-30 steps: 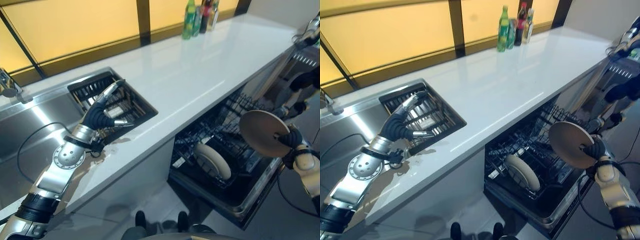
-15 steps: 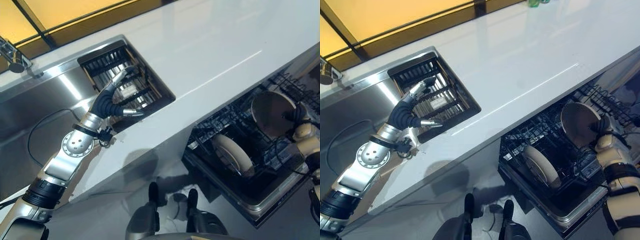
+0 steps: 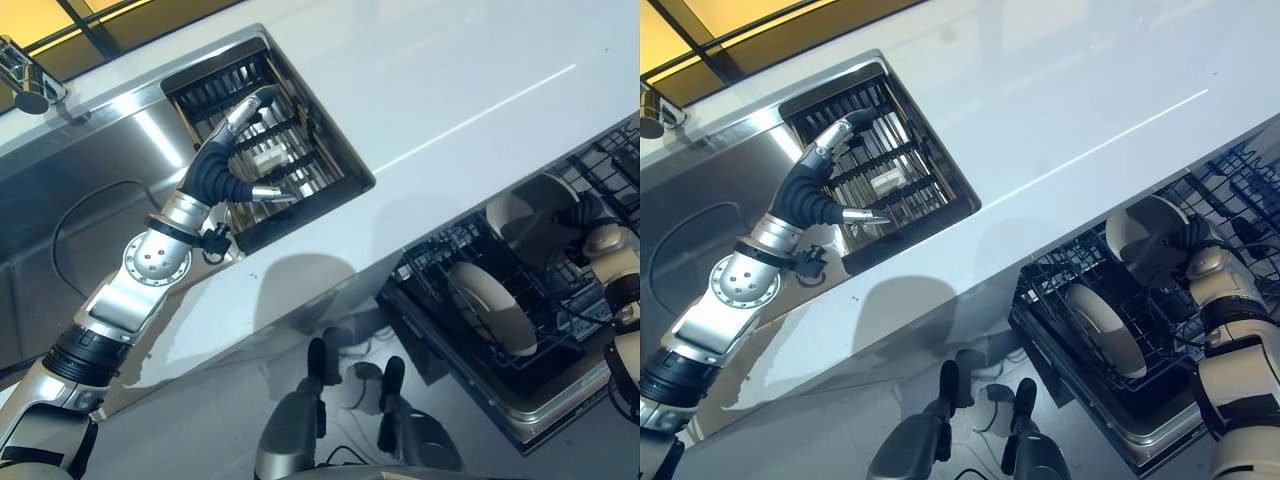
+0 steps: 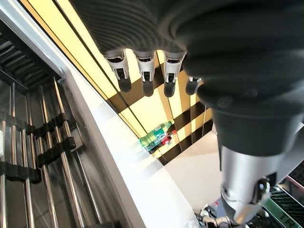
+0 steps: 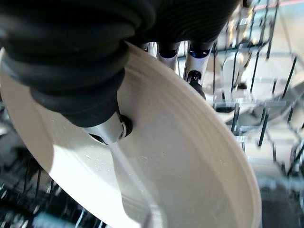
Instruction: Pick up plates and place into dishwasher.
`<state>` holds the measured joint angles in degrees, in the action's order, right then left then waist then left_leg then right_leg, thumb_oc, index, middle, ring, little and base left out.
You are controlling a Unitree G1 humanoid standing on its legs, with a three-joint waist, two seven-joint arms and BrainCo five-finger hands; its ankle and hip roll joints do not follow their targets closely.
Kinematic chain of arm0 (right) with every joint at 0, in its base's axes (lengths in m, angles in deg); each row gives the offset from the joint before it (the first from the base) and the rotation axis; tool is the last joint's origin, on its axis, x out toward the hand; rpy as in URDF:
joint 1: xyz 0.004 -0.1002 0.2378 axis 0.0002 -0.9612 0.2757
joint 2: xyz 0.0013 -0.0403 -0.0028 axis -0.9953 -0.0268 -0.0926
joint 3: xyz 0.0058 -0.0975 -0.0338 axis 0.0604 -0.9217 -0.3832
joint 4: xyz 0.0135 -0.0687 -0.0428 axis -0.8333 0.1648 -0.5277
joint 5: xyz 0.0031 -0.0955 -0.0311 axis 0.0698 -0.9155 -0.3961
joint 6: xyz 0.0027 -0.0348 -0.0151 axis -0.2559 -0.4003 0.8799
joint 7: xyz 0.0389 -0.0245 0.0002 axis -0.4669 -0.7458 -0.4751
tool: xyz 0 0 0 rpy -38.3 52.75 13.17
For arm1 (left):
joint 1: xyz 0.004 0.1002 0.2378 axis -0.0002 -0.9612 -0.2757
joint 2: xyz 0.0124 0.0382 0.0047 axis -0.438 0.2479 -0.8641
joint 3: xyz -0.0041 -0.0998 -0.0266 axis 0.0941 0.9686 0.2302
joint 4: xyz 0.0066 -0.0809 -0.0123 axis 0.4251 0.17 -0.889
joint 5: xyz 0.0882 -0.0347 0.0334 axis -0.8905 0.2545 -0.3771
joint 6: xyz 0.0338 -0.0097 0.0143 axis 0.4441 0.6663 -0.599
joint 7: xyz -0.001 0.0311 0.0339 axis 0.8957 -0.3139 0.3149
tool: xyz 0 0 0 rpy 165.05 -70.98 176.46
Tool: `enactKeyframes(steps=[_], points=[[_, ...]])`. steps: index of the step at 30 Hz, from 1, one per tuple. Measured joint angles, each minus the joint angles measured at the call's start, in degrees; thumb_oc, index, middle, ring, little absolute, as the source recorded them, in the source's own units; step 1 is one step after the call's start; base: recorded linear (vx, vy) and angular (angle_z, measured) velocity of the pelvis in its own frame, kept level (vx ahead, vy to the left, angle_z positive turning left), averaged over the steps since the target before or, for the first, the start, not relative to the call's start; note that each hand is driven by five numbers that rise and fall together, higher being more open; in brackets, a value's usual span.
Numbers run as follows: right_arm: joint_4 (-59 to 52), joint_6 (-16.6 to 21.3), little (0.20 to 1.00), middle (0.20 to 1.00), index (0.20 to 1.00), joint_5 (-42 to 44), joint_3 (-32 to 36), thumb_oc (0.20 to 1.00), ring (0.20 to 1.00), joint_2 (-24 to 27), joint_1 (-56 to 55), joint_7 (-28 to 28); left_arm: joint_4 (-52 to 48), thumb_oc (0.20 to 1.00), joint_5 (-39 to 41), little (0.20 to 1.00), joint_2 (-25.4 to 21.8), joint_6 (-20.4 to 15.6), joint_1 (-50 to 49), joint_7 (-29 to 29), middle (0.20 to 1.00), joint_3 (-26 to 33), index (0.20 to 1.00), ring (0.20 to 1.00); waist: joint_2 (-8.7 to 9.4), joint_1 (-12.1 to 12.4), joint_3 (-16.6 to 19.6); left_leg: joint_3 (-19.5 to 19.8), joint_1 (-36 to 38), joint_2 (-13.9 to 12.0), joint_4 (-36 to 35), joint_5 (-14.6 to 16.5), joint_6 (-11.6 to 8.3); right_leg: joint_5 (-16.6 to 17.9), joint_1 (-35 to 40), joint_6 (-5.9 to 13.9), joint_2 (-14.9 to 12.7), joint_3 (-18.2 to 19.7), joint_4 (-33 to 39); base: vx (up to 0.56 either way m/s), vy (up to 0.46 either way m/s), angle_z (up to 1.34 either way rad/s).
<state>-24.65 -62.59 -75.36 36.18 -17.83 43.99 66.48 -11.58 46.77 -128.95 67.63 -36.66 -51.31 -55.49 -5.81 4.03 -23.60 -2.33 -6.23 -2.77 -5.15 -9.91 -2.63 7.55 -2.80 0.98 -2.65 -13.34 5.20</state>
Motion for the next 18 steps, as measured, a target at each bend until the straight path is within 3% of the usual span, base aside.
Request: enactKeyframes(steps=[5,6,8,18], points=[[2.0,0.4,0.2,0.2,0.2,0.0,-0.7,0.2,0.2,-0.1,1.0,-1.9,0.0,1.0,0.0,1.0,0.0,0.0,0.0,0.0,1.0,0.0,1.0,1.0,-0.01,0.0,0.0,0.0,-0.4,0.0,0.0,0.0,0.03,0.0,-0.4,-0.01,0.0,-0.1,0.0,0.0,0.0,0.0],[2.0,0.4,0.26,0.26,0.26,0.0,-0.7,0.26,0.26,-0.1,1.1,-2.4,0.0,1.0,0.0,1.0,0.0,0.0,0.0,0.0,1.0,0.0,1.0,1.0,-0.01,0.0,0.0,0.0,-0.4,0.0,0.0,0.0,0.03,0.0,-0.4,-0.01,0.0,-0.2,0.0,-0.03,0.004,-0.01],[2.1,0.4,1.0,1.0,1.0,0.0,-0.7,1.0,1.0,-0.2,1.2,-2.8,0.0,1.0,0.0,1.0,0.0,0.0,0.1,0.0,1.0,0.0,1.0,1.0,-0.01,0.0,0.0,-0.1,-0.4,0.0,0.0,-0.1,0.06,0.0,-0.4,-0.01,0.0,-0.2,0.0,-0.03,0.009,0.0],[1.5,0.3,1.0,1.0,1.0,7.0,1.2,1.0,1.0,-1.4,1.4,-1.2,0.0,1.0,0.0,1.0,0.0,-0.6,0.5,0.1,1.0,0.1,1.0,1.0,-0.01,0.0,0.0,-0.2,0.8,0.0,0.0,-0.1,0.12,0.1,0.8,-0.06,-0.1,-0.4,0.0,0.01,0.022,0.0]])
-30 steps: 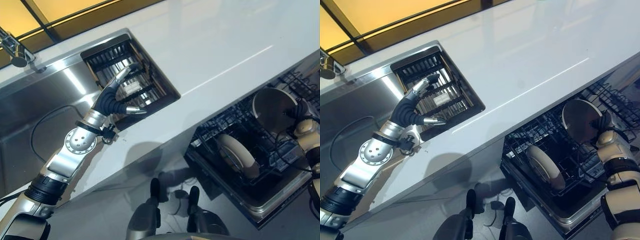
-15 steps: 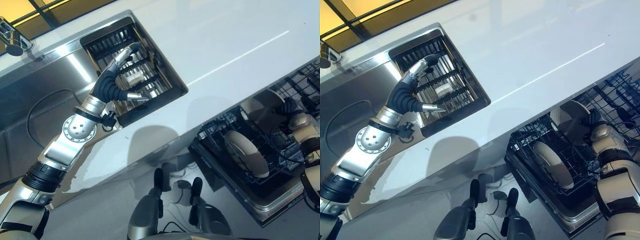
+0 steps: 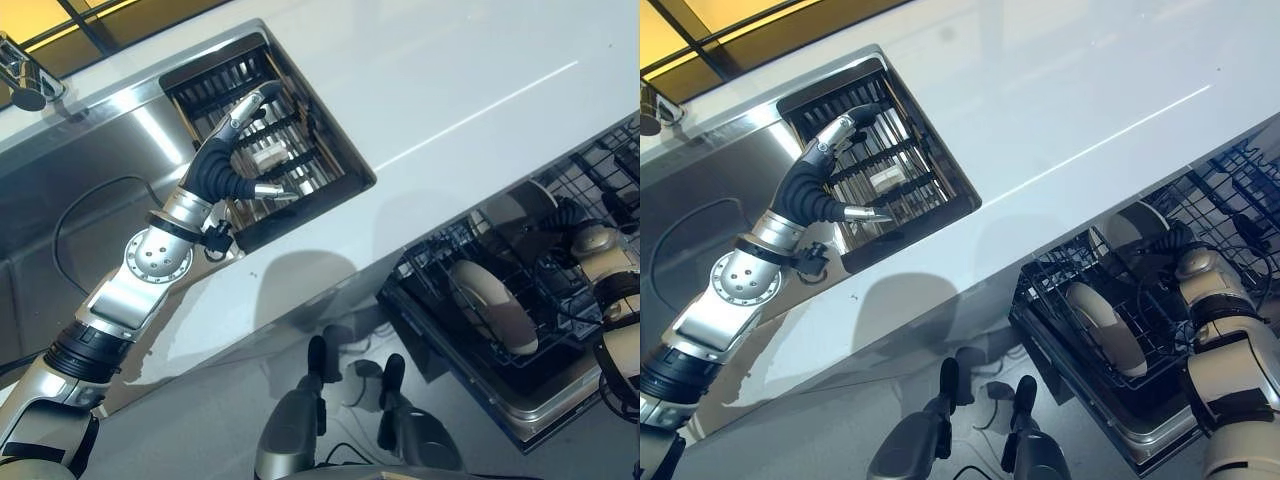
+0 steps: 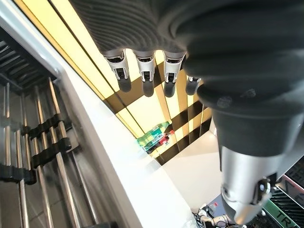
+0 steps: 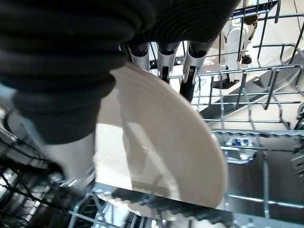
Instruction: Pick up plates and place into dishwasher.
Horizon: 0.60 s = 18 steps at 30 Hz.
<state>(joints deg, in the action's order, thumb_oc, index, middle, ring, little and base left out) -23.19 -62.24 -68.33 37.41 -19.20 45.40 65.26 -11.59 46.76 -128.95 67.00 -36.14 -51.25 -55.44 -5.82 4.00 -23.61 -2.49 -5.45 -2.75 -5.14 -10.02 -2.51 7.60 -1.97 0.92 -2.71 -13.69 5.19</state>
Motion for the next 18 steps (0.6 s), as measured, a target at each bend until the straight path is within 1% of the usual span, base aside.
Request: enactKeyframes(steps=[3,6,9,10,12,13,15,16,18], points=[[-3.6,0.1,1.0,1.0,1.0,3.8,5.3,1.0,1.0,0.0,-1.3,3.2,0.0,1.0,0.0,1.0,0.1,-0.2,-0.1,0.0,1.0,0.0,1.0,1.0,0.04,-0.2,0.0,-0.1,0.8,0.0,0.0,0.0,-0.03,0.0,0.7,0.01,0.0,0.1,0.0,0.05,0.053,-0.02],[-9.8,1.0,1.0,1.0,1.0,4.9,10.1,1.0,1.0,-0.1,-6.9,7.1,-0.1,1.0,0.0,1.0,0.8,-0.8,-0.9,0.0,1.0,0.2,1.0,1.0,0.17,-0.3,0.0,-0.3,2.2,0.0,-0.3,0.3,-0.25,-0.3,2.1,0.46,0.0,0.4,0.0,0.08,0.06,-0.03],[-13.9,2.8,1.0,1.0,1.0,5.8,13.9,1.0,1.0,-0.6,-12.9,11.7,-0.7,1.0,-0.2,1.0,1.3,-1.4,-1.6,-0.1,1.0,0.2,1.0,1.0,0.53,-0.5,0.0,-0.5,2.9,0.0,-0.3,0.3,-0.28,-0.4,2.6,0.59,-0.1,0.7,0.0,0.09,0.083,-0.03],[-14.7,3.4,1.0,1.0,1.0,6.4,15.4,1.0,1.0,-1.5,-14.8,13.5,-0.8,1.0,-0.3,1.0,1.6,-1.5,-2.3,-0.1,1.0,0.5,1.0,1.0,0.82,-1.4,0.1,-0.6,3.2,0.0,-0.3,0.4,-0.19,-0.5,3.0,0.6,-0.1,0.9,0.0,0.11,0.096,0.0],[-16.9,4.8,1.0,1.0,1.0,7.0,18.5,1.0,1.0,-3.9,-18.7,16.9,-0.8,1.0,-0.7,1.0,2.3,-1.5,-3.8,-0.3,1.0,1.0,1.0,1.0,1.63,-2.0,0.5,-1.1,4.0,0.0,-0.3,0.8,0.32,-0.6,3.5,0.55,-0.2,1.4,0.0,0.07,0.076,-0.13],[-17.7,5.4,1.0,1.0,1.0,7.3,19.6,1.0,1.0,-5.1,-20.8,19.0,-0.8,1.0,-1.3,1.0,3.1,-1.5,-4.3,-0.3,1.0,1.1,1.0,1.0,2.09,-2.0,0.7,-1.8,4.8,0.0,-0.2,1.0,0.51,-0.6,4.0,0.55,-0.2,1.8,0.0,0.04,0.065,-0.25],[-18.3,5.6,1.0,1.0,1.0,7.8,20.5,1.0,1.0,-7.3,-23.6,21.2,-0.8,1.0,-1.4,1.0,3.9,-1.5,-5.1,-0.3,1.0,1.1,1.0,1.0,2.97,-2.2,1.2,-2.3,5.8,0.1,0.0,1.2,0.34,-0.6,4.6,0.54,-0.3,2.3,0.0,0.03,0.043,-0.17],[-18.2,6.2,1.0,1.0,1.0,8.2,21.1,1.0,1.0,-8.4,-24.9,22.1,-0.9,1.0,-1.4,1.0,4.5,-1.5,-5.4,-0.3,1.0,1.1,1.0,1.0,3.43,-2.9,1.5,-2.3,6.0,0.2,0.1,1.2,0.34,-0.7,4.9,0.53,-0.4,2.2,-0.2,0.04,0.028,-0.03],[-17.8,7.0,1.0,1.0,1.0,9.7,21.4,1.0,1.0,-9.9,-26.8,22.9,-0.8,1.0,-1.4,1.0,5.6,-1.3,-5.5,0.0,1.0,1.1,1.0,1.0,3.91,-3.3,1.5,-2.6,6.7,0.1,1.0,1.8,0.56,-1.7,4.9,0.44,-0.7,2.3,-2.1,0.08,0.012,-0.04]])
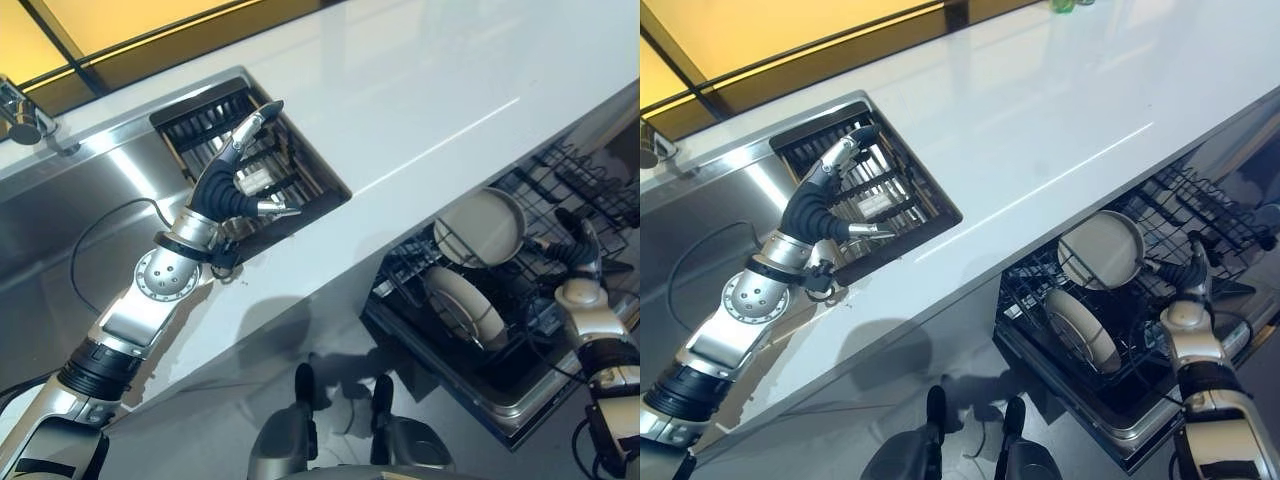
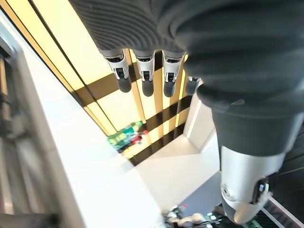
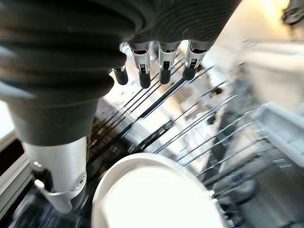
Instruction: Pick up plates and place into dishwasher.
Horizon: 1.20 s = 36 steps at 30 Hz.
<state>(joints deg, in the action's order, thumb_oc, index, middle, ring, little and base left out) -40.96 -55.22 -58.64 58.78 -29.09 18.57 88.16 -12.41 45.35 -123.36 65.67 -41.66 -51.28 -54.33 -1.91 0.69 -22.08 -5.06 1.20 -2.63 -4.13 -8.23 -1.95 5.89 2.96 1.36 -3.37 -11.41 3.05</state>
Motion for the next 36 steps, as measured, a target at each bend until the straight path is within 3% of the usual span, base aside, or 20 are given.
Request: enactKeyframes(steps=[6,10,15,23,28,36], points=[[2.6,2.1,1.0,1.0,1.0,5.4,1.7,1.0,1.0,-2.2,-2.0,0.1,0.3,1.0,0.0,1.0,1.3,0.0,-0.8,1.1,1.0,0.0,1.0,1.0,0.41,0.1,-0.2,-1.0,-0.8,-0.3,12.0,7.0,0.56,-7.3,-1.9,-0.24,-2.2,-0.1,-13.6,-0.03,0.026,-0.08],[6.4,2.9,1.0,1.0,1.0,8.1,2.1,1.0,1.0,-2.3,1.0,-0.4,0.4,1.0,0.1,1.0,1.3,0.0,0.1,1.1,1.0,-0.1,1.0,1.0,1.38,0.2,-1.0,-1.1,-10.1,-0.1,25.5,12.1,1.34,-13.9,-11.6,-0.67,-5.8,-1.0,-28.3,-0.09,0.043,0.04],[10.7,2.2,1.0,1.0,1.0,12.2,2.3,1.0,1.0,-2.1,3.9,-5.0,0.4,1.0,0.1,1.0,1.1,0.1,0.4,0.8,1.0,-0.3,1.0,1.0,1.17,0.2,-3.7,-0.9,-17.1,-0.3,37.9,17.4,2.34,-17.8,-18.1,-0.06,-8.0,0.2,-39.8,-0.04,0.04,-0.02],[18.5,-1.1,1.0,1.0,1.0,19.7,2.8,1.0,1.0,-2.0,8.1,-11.1,0.0,1.0,0.2,1.0,-0.9,1.3,5.6,0.0,1.0,-0.1,1.0,1.0,-0.76,0.3,-5.9,-1.0,-24.4,0.2,47.4,20.4,3.32,-20.9,-25.5,0.15,-10.3,1.6,-49.7,-0.03,0.003,0.01],[20.3,-2.5,1.0,1.0,1.0,21.6,2.8,1.0,1.0,-0.4,11.2,-12.2,-0.1,1.0,0.2,1.0,-2.4,1.4,7.1,-0.4,1.0,-0.1,1.0,1.0,-1.32,0.2,-6.5,-0.9,-26.4,0.4,49.2,20.5,3.32,-21.4,-27.8,-0.13,-10.9,1.8,-52.1,-0.04,0.0,0.0],[23.7,-4.5,1.0,1.0,1.0,27.4,1.6,1.0,1.0,3.4,14.1,-22.1,-0.4,1.0,0.3,1.0,-3.3,1.4,8.2,-1.0,1.0,-0.3,1.0,1.0,-1.79,0.4,-6.7,-0.6,-28.1,0.6,50.0,20.5,3.28,-21.6,-29.7,-0.43,-11.1,1.9,-53.3,-0.03,-0.05,0.0]])
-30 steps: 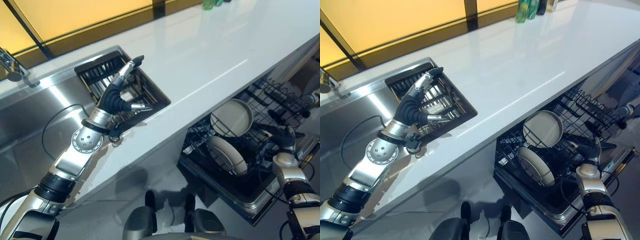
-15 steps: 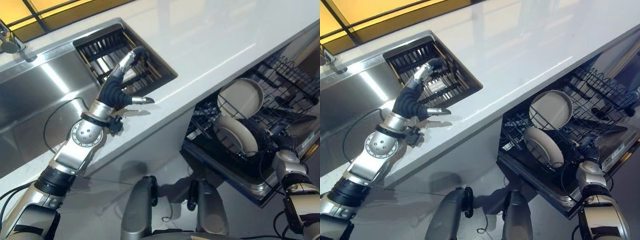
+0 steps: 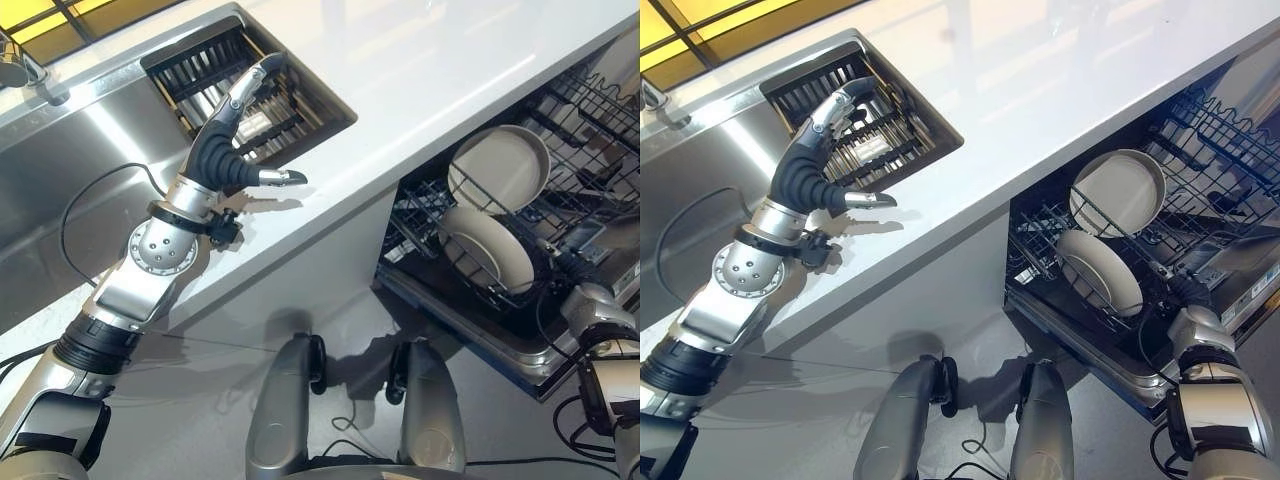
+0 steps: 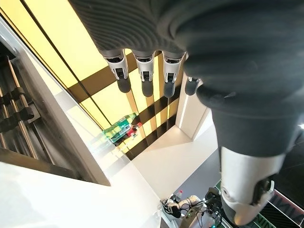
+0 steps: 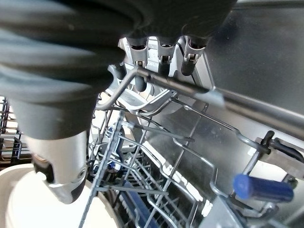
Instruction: Pick up plates and place into dishwasher.
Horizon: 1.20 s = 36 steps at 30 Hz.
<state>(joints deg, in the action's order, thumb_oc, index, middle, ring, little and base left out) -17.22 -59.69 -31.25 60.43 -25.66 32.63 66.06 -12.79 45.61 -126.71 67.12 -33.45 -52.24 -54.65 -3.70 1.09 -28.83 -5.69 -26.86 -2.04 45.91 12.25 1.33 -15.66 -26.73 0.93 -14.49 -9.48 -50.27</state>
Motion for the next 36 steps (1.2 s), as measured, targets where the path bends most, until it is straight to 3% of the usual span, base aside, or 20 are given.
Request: enactKeyframes(steps=[12,21,30,36], points=[[0.4,0.1,1.0,1.0,1.0,0.3,-4.1,1.0,1.0,2.7,0.8,-3.7,-2.1,1.0,0.3,1.0,-1.8,-4.4,0.7,1.3,1.0,0.0,1.0,1.0,-0.06,1.5,0.0,1.7,-1.9,-0.1,1.2,0.1,-0.64,-1.0,-1.4,-1.0,0.1,-1.2,-1.7,0.01,-0.08,0.01],[1.5,-4.1,1.0,1.0,1.0,-0.9,-9.9,1.0,1.0,3.0,9.6,-6.7,-2.1,1.0,0.8,1.0,-1.9,-4.7,2.3,2.1,1.0,0.0,1.0,1.0,-0.09,1.9,0.0,3.1,-2.8,0.0,2.6,0.4,-1.13,-1.8,-1.4,-1.61,-0.4,-2.8,-3.1,0.04,-0.059,0.05],[2.8,-4.4,1.0,1.0,1.0,1.0,-11.5,1.0,1.0,3.8,25.4,-7.6,-2.0,1.0,2.4,1.0,-4.1,-4.8,2.5,2.2,1.0,-0.6,1.0,1.0,-0.36,6.0,0.1,5.1,-2.8,1.5,2.4,0.2,-1.53,-3.5,-0.4,-1.67,-2.0,-4.7,-4.0,0.03,-0.033,0.14],[3.4,-4.4,1.0,1.0,1.0,4.5,-12.1,1.0,1.0,3.9,29.5,-7.6,-2.0,1.0,2.7,1.0,-5.8,-5.2,2.4,2.2,1.0,-0.8,1.0,1.0,-0.66,8.5,0.2,6.0,-2.8,2.7,2.0,0.3,-1.62,-4.5,0.3,-1.76,-3.0,-5.8,-4.3,-0.01,-0.042,0.14]])
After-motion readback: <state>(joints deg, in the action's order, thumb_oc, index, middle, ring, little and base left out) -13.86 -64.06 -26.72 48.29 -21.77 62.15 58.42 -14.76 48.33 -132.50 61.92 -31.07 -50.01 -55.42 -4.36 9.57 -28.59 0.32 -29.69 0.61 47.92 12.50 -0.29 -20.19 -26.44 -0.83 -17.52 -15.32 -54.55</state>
